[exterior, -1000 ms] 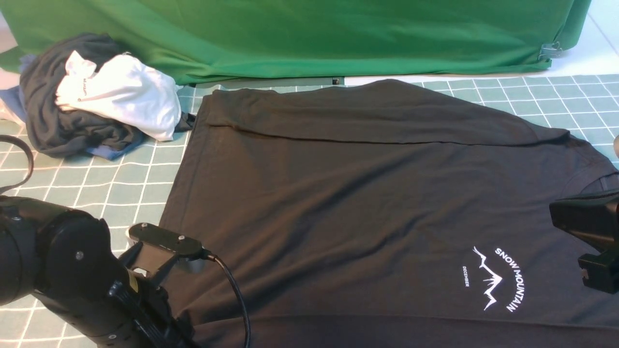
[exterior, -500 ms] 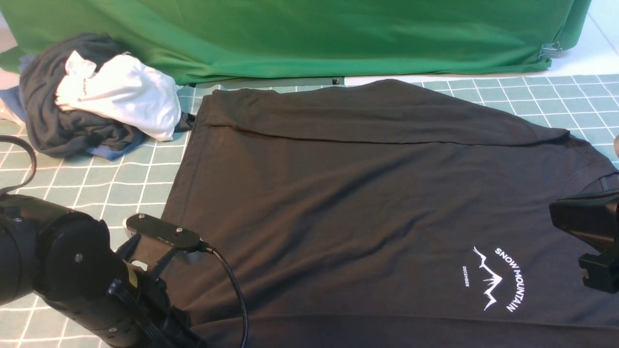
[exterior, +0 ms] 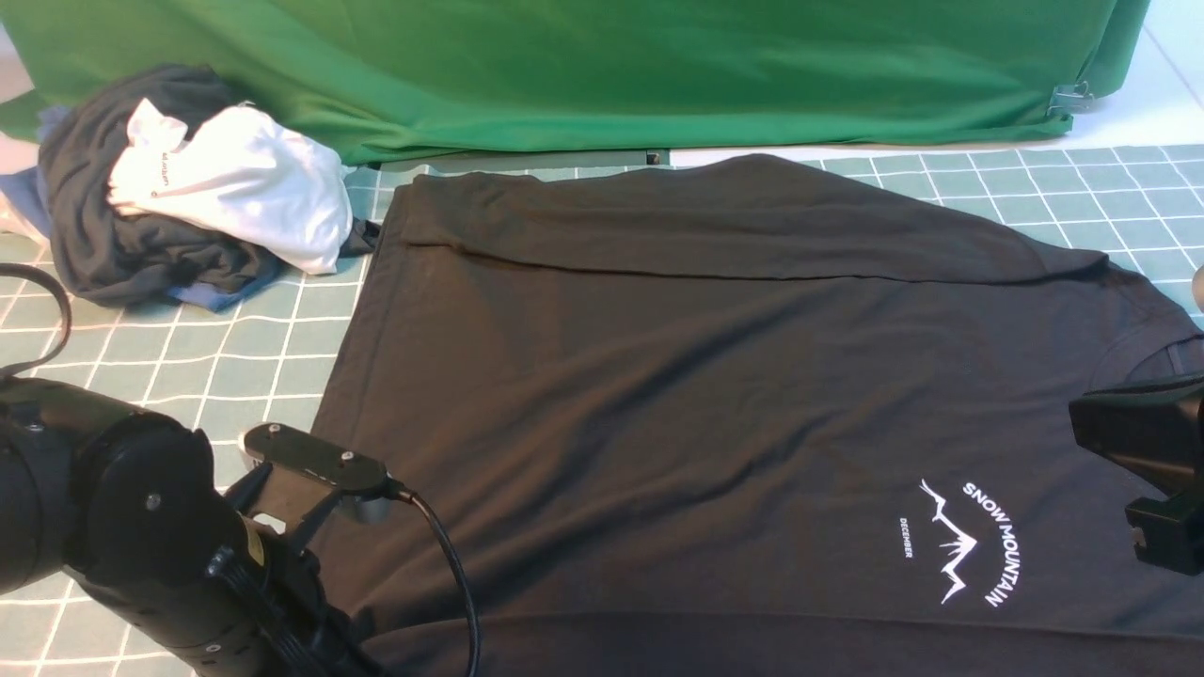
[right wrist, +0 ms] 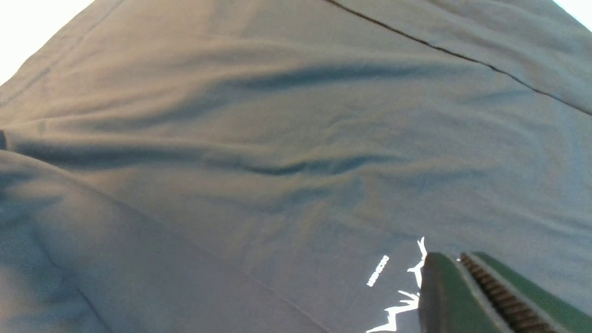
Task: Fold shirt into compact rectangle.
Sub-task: 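Grasp the left edge of the dark T-shirt lying flat on the table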
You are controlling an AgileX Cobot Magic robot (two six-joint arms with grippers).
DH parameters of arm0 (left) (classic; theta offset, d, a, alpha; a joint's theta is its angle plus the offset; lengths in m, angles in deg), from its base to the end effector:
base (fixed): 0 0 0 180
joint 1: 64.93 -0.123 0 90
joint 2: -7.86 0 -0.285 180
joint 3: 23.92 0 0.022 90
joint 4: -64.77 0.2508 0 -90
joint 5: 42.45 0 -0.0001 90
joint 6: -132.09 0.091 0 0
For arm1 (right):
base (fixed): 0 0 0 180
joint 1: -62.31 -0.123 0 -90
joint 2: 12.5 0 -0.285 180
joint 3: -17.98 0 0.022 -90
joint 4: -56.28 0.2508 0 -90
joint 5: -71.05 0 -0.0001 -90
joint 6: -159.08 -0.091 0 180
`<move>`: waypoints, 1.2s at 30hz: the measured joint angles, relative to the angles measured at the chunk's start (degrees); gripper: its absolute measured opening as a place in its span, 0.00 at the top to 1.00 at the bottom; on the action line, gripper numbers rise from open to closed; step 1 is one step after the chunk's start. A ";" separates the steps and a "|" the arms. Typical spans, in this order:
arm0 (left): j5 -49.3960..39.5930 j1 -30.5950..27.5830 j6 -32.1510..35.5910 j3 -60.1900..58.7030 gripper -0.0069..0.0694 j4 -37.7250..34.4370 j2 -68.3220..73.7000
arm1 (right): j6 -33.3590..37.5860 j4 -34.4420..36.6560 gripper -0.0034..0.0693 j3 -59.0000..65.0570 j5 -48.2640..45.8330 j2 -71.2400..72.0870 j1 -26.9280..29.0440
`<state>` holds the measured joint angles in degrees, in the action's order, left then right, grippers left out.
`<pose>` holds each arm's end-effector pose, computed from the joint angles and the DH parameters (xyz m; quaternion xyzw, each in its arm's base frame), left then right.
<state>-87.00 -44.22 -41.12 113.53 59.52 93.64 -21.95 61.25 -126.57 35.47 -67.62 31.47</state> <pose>0.1857 -0.0765 0.1788 0.2073 0.9757 -0.0414 0.0574 0.1363 0.0867 0.3227 -0.2098 0.8659 0.1612 0.4245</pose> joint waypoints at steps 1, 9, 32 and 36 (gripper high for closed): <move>-0.05 0.00 0.00 0.00 0.74 0.56 0.00 | 0.00 0.00 0.89 0.00 -0.02 0.00 0.00; -0.41 0.00 -0.62 0.00 0.88 1.04 0.00 | 0.00 0.00 0.88 0.00 -0.07 0.00 0.00; -11.33 0.00 -0.83 6.22 0.89 4.79 -6.56 | 0.00 0.00 0.86 0.00 0.02 0.00 0.00; -11.39 0.00 -0.83 5.14 0.85 4.85 -5.09 | 0.00 0.00 0.86 0.00 0.02 0.00 0.00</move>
<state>-98.39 -44.22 -41.95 118.67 64.36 88.54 -21.95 61.25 -126.57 35.49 -67.62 31.47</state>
